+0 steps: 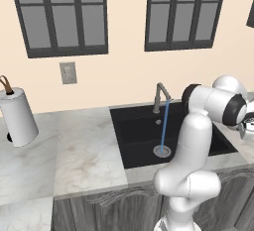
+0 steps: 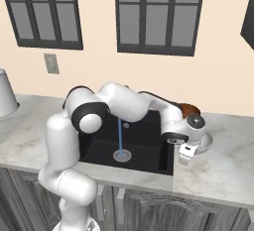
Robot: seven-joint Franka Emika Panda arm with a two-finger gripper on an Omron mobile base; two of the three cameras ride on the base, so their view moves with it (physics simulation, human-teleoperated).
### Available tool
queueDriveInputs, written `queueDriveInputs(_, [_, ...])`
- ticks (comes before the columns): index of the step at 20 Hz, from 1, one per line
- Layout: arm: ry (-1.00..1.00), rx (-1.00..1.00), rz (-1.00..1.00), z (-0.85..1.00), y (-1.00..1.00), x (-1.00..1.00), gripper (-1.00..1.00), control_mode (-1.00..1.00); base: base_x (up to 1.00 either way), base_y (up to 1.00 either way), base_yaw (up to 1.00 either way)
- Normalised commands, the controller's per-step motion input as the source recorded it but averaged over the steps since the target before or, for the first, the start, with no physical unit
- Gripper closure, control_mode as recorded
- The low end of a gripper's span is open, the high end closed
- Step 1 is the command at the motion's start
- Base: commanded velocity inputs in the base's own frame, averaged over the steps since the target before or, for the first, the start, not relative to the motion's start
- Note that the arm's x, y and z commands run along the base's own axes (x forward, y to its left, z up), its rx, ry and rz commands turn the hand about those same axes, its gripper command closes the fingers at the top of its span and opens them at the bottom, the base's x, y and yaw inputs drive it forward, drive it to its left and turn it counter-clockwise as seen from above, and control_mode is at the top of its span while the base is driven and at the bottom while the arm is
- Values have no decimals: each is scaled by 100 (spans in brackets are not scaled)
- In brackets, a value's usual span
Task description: Rinse each bowl for a few seconds and place them down in the sink or on the counter.
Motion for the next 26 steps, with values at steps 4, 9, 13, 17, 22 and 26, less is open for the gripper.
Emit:
queueDriveInputs(4, [2,0,-1,-17,0,0,100,-100,0,0,0])
queueDriveInputs(9, [3,0,-1,-20,0,1,-100,-100,0,0,0])
queueDriveInputs(13, [0,0,0,-1,0,2,-100,-100,0,0,0])
queueDriveInputs(17, [0,0,0,12,0,0,-100,-100,0,0,0])
queueDriveInputs(22, [-2,0,0,28,0,-3,-100,-100,0,0,0])
queueDriveInputs(26, [-4,-1,0,44,0,-11,-100,-100,0,0,0])
